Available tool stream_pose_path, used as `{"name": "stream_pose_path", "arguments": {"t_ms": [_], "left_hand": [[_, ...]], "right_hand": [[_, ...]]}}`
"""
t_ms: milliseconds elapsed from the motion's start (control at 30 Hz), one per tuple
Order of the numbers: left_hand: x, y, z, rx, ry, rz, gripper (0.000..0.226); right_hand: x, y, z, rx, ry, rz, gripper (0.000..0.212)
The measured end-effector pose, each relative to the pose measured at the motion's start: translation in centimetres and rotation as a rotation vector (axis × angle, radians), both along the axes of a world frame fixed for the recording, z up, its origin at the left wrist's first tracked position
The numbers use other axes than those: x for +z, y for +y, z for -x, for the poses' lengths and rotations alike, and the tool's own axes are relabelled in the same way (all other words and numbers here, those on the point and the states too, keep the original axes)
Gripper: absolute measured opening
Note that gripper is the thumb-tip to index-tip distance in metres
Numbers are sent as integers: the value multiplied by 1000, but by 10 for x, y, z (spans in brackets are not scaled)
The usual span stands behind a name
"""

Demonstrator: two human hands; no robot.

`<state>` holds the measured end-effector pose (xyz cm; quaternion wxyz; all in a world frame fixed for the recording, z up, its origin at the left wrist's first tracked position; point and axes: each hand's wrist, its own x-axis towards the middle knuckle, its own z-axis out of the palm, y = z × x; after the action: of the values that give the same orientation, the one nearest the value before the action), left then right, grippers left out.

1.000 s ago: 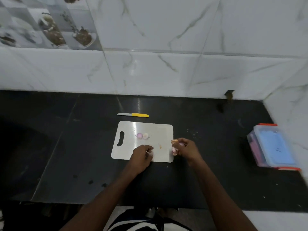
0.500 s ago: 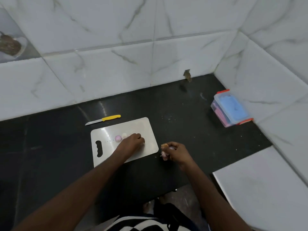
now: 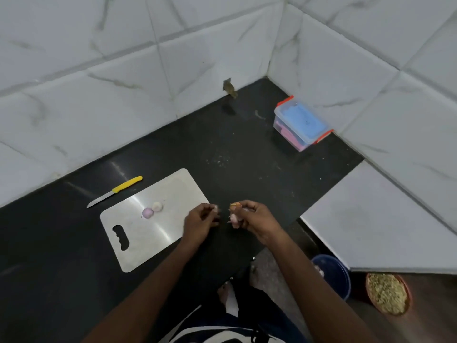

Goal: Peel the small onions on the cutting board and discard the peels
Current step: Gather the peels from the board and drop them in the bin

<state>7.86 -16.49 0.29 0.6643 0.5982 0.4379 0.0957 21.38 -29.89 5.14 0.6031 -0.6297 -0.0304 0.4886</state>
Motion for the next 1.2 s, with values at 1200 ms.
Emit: {"name": "stream_pose_path", "arguments": {"t_ms": [1200], "left_hand": [[-154,-514,-292,-628,461,114,15]], "right_hand": [[-194,-518,-139,-961,272,303,11]]}}
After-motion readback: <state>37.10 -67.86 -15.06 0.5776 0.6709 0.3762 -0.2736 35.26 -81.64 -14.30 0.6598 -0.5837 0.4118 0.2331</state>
